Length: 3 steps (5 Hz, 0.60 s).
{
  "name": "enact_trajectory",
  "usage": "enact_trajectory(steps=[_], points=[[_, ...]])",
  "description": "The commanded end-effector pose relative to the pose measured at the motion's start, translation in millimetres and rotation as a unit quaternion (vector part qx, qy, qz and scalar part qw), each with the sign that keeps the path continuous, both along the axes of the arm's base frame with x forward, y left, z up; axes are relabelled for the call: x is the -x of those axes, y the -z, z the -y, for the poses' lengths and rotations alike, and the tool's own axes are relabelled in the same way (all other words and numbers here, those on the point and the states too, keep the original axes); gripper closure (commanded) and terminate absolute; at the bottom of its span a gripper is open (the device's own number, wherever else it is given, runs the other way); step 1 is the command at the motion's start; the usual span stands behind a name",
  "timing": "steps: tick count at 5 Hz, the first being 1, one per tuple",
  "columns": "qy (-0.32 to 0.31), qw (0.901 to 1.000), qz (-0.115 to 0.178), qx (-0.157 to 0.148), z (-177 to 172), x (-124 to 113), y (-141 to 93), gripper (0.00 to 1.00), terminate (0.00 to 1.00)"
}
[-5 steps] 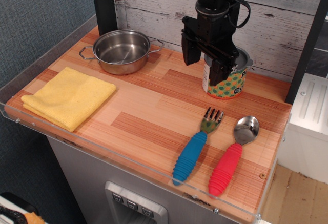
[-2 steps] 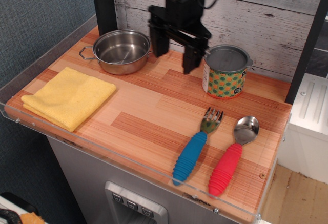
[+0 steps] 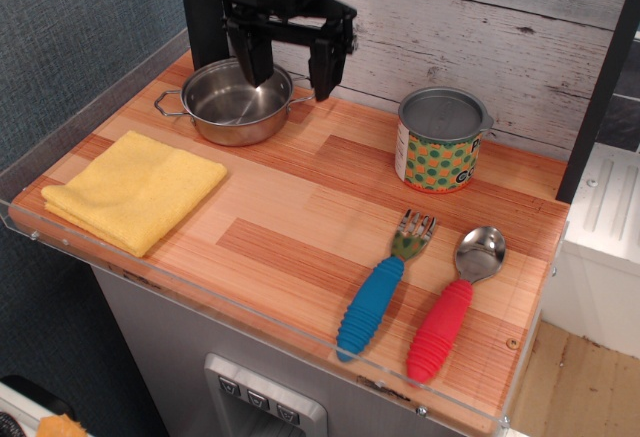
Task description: Slide the canned good behind the silverware and against the wall.
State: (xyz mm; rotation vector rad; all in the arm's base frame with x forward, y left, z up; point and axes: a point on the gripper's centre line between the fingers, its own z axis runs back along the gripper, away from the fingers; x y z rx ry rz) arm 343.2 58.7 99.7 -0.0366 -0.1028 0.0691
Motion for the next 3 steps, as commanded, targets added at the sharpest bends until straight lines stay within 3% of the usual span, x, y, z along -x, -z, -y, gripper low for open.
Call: enact_trajectory(steps=[1,2,3], points=[[-0.103,0.9943,0.026,-0.009,-48,-2,-16,0.00,0.00],[-0.126,0.9916,0.028,0.004,-60,1,-18,0.00,0.00],[-0.126,0.9916,0.028,0.004,-60,1,-18,0.00,1.00]])
